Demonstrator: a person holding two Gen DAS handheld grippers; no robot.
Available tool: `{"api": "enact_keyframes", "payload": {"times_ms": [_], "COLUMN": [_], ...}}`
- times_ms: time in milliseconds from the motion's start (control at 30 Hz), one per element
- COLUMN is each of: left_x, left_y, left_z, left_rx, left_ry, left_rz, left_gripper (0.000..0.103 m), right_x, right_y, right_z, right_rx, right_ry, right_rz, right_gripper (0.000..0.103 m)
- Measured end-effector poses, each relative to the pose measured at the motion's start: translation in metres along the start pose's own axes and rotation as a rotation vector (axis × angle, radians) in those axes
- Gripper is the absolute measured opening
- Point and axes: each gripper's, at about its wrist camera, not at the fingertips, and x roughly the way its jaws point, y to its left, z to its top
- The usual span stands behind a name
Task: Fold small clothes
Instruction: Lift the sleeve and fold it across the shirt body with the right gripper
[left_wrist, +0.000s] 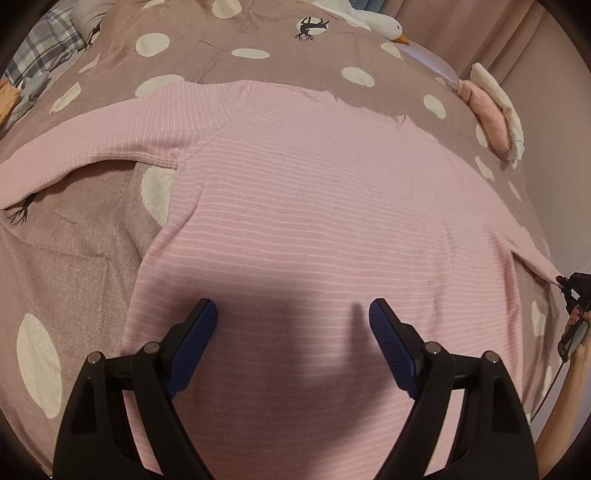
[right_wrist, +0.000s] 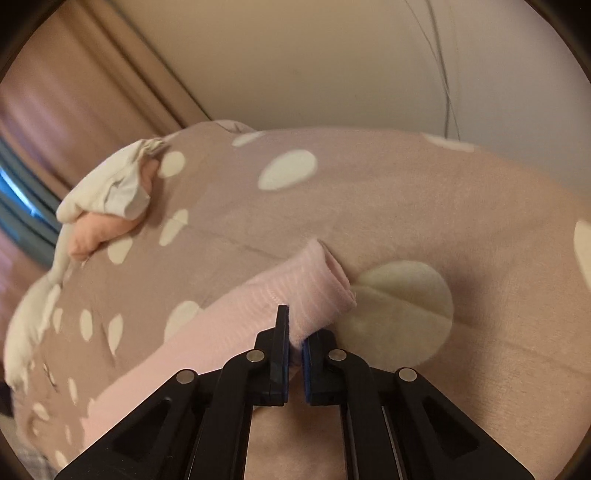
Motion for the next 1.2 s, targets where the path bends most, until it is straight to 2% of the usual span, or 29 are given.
{"api": "enact_keyframes", "payload": {"times_ms": [67,267,400,600,900,1000,1200], "left_x": [-0.007,-0.042,-0.062,-0.084,-0.106,-0.11,-0.11], "left_y": [0.003,0.008,0.016,0.028,0.052,0.059,0.072], "left_z": [0.004,0.018,0.025,0.026,0.025,0.022,0.018], "left_rx": [-0.011,-0.007,-0.022,-0.035,-0.088,-0.104,-0.13], "left_ry": [-0.01,-0.114,-0.162,-0.216,-0.26,-0.269,-0.261], "left_rz": [-0.011,0.015,0.019,0.037,0.036,0.039,0.046], "left_gripper": [0.084,0.084,0.085,0.085,0.085,0.086,0.086], "right_x": [-0.022,-0.086,-0.117,-0.145,-0.152,-0.145,-0.129], "right_y": [0.021,0.103,0.161,0.238,0.309,0.327,0.35], "right_z": [0.01,0.033,0.027,-0.01,-0.109,-0.147,-0.223], "right_rx": [-0.052,-0.218,-0.338,-0.512,-0.768,-0.843,-0.989], "right_ry": [-0.05,-0.17,-0.22,-0.216,-0.088,-0.006,0.153], "right_rz": [0.014,0.135,0.209,0.343,0.49,0.537,0.572], "right_gripper": [0.006,0.006,0.006,0.006,0.006,0.006,0.006]}}
